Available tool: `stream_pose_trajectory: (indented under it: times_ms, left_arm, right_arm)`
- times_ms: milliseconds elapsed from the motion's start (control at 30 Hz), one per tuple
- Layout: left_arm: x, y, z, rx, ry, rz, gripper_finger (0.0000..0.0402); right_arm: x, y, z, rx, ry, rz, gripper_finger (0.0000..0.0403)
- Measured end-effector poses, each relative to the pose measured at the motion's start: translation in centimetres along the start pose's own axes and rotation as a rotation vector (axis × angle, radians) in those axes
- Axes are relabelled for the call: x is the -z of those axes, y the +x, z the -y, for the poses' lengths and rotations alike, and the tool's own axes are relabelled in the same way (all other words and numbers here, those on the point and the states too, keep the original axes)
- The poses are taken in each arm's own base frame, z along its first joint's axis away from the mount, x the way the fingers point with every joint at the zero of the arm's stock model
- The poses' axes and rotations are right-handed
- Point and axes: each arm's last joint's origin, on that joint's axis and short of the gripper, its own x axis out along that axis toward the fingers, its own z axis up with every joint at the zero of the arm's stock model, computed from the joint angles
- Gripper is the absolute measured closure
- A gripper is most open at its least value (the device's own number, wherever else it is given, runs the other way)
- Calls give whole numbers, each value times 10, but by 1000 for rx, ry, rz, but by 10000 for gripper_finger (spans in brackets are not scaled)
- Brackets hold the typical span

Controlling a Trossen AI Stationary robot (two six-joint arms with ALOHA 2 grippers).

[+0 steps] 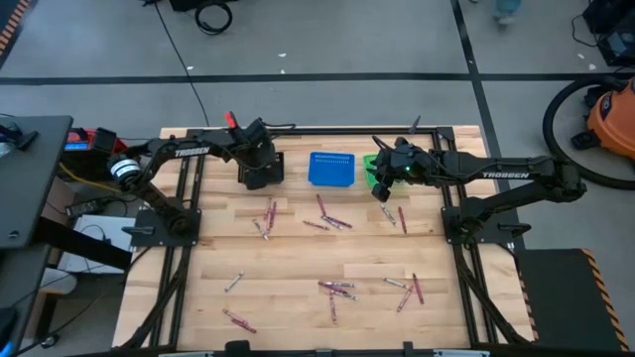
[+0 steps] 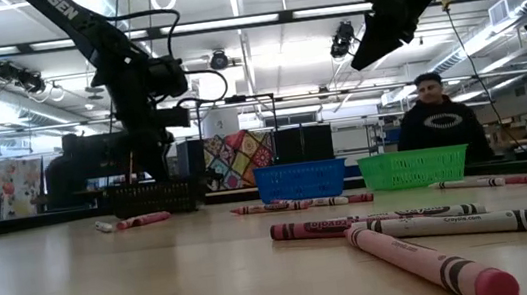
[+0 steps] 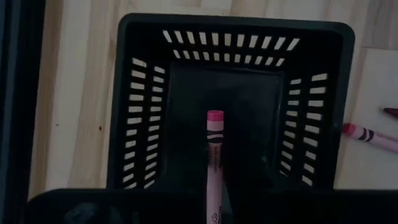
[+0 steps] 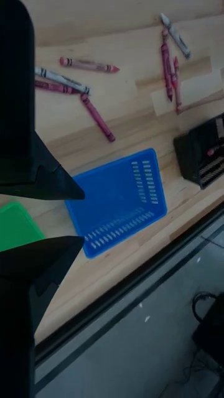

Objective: Sort crayons
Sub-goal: Put the pink crayon into the black bin

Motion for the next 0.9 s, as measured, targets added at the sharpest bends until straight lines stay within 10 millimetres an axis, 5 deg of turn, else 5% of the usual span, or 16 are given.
stream_pose_trajectory:
  times_ms: [900]
  left_arm:
    - [0, 0, 0, 1, -50, -1, 325]
  right_arm:
    - [0, -1, -3, 16, -19, 5, 276]
